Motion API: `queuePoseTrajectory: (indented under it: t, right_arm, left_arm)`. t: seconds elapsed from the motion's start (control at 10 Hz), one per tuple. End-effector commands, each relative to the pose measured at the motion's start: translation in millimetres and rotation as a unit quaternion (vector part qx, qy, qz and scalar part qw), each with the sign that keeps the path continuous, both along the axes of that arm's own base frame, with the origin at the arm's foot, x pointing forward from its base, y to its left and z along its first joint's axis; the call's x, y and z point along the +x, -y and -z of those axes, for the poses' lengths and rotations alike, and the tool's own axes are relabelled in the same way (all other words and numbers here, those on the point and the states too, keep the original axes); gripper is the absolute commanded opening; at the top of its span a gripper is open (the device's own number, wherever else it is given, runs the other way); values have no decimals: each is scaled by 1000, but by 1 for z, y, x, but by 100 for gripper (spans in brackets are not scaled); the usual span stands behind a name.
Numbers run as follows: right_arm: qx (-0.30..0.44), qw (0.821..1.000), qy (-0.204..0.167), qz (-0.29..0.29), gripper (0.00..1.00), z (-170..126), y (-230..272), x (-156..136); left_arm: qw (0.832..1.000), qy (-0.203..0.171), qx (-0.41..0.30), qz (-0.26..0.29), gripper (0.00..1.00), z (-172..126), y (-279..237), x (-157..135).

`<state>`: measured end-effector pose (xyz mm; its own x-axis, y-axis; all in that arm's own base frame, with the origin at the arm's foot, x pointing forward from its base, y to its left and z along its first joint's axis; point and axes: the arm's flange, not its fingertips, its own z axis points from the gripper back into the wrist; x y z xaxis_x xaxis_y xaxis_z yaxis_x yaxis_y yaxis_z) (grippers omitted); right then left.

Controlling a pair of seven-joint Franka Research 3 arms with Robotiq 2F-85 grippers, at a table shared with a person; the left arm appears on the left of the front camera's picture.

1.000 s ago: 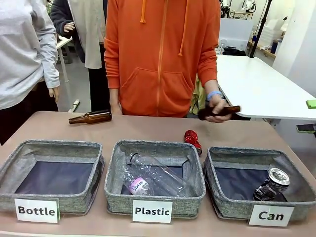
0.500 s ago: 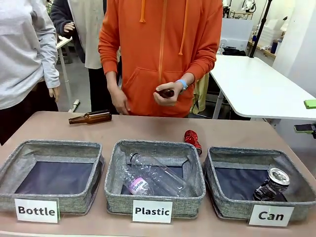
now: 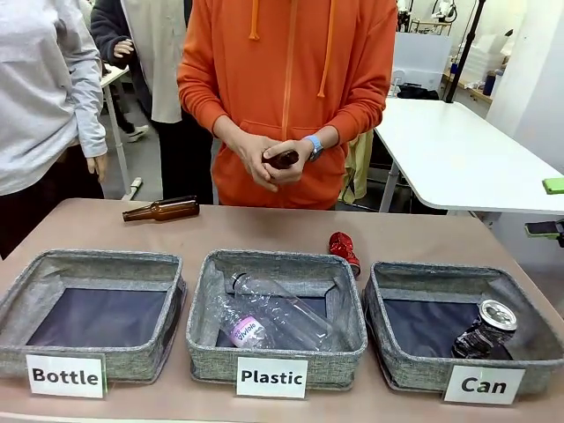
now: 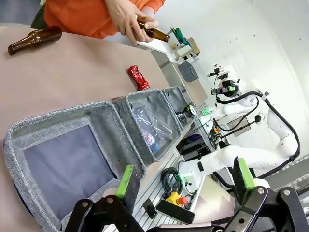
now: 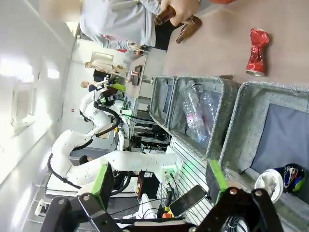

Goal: Sort the can waste into the basket.
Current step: Pick up the can waste from the table and place it in the right Fabric basket.

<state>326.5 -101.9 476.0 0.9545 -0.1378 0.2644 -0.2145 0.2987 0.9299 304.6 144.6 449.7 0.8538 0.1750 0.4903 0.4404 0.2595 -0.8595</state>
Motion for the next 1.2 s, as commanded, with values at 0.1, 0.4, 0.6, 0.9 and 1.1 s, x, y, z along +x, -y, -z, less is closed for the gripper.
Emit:
queuePoseTrajectory:
  t: [0.1, 0.4, 0.6, 0.9, 1.1]
  right_arm:
    - [-195, 978, -76, 25, 100, -50, -61, 26]
    - [-421, 896, -133, 44, 100, -84, -155, 102]
    - [-498, 854, -147, 32, 100, -73, -206, 129]
    - [-551, 816, -159, 66, 100, -32, -261, 176]
    - [-546, 821, -141, 95, 100, -4, -287, 200]
  left_arm:
    - [1000, 3, 7, 7, 100, -1, -2, -4]
    - [1000, 3, 7, 7, 100, -1, -2, -4]
    - [1000, 3, 7, 7, 100, -1, -2, -4]
    - [999, 14, 15, -24, 100, -48, -44, -29]
    - [997, 43, 8, -64, 100, -74, -97, -67]
